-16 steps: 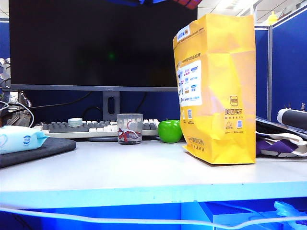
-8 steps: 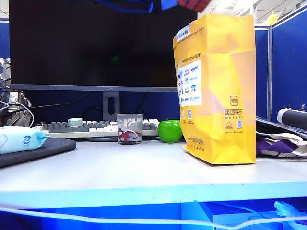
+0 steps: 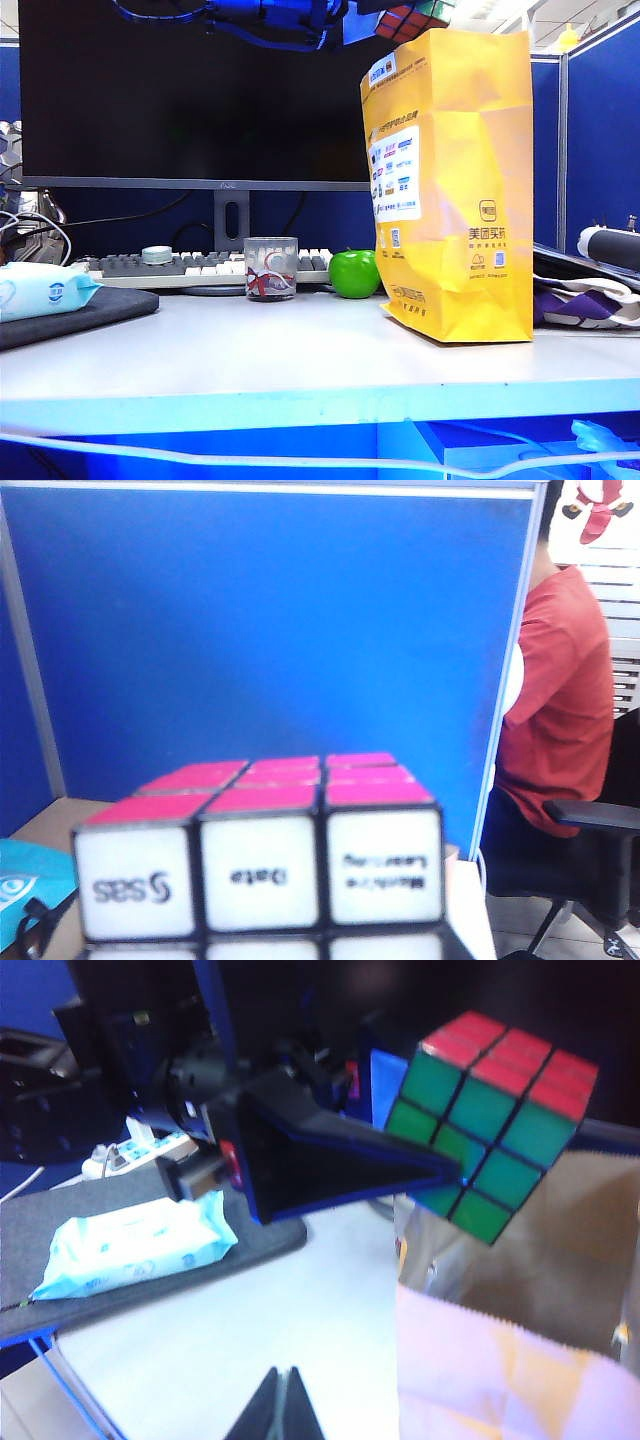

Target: Pick up the Rubik's Cube and throw it into the yellow paper bag.

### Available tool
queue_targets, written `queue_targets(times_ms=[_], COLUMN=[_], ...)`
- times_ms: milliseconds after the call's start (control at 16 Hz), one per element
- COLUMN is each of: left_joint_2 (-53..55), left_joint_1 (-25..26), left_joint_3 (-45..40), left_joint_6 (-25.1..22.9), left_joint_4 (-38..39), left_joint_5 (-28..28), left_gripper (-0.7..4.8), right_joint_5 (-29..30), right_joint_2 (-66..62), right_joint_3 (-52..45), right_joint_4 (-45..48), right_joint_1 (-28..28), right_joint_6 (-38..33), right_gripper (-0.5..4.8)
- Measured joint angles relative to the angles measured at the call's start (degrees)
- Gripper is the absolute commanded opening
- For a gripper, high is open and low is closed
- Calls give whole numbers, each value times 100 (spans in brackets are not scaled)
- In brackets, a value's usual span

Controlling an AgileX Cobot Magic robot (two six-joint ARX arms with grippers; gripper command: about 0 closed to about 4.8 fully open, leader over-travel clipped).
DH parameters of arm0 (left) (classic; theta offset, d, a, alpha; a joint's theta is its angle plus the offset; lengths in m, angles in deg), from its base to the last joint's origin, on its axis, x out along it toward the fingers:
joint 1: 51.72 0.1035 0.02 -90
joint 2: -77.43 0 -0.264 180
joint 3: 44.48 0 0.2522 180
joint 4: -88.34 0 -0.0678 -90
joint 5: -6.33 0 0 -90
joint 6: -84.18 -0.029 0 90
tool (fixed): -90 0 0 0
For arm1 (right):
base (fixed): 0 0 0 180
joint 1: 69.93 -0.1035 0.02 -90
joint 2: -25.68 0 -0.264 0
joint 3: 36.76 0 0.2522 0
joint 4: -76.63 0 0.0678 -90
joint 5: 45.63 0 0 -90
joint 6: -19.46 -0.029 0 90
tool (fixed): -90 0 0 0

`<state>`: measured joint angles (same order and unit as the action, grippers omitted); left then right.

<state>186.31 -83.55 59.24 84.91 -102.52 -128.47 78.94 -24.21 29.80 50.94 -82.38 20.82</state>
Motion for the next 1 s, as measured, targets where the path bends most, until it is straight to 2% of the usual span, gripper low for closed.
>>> queue_targets(times_ms=[125,250,313,375,563,625,688,750,875,938,1000], left_joint_2=[0,0,0,-2,-15,-15,-17,-44,-560,-1137,-1856], left_joint_1=[-2,0,0,-2,0,0,-9,-28,26,125,345], left_joint_3=[0,0,0,24,48,48,48,48,39,44,74], left_joint_6=[4,70,109,151,271,278,304,297,278,127,-424], left_joint_4=[-2,37,44,13,-2,-13,-35,-42,170,597,1368], left_joint_5=[0,4,11,157,485,514,688,752,531,391,492], left_gripper=[242,368,462,479,479,471,398,311,67,46,46], right_joint_5=[0,0,0,2,4,4,4,4,-7,-61,-299], right_joint_2=[0,-2,-2,-13,-37,-39,-57,-72,-85,-79,-7], right_joint_3=[0,0,0,0,0,0,0,0,0,0,-4], right_joint_4=[76,94,94,111,170,181,205,208,212,225,273], right_joint_1=[0,2,2,2,2,2,2,2,7,17,48], right_joint_6=[0,0,0,0,0,0,0,0,0,2,4], right_gripper=[-1,-1,-1,-1,-1,-1,-1,-1,-1,-1,-1])
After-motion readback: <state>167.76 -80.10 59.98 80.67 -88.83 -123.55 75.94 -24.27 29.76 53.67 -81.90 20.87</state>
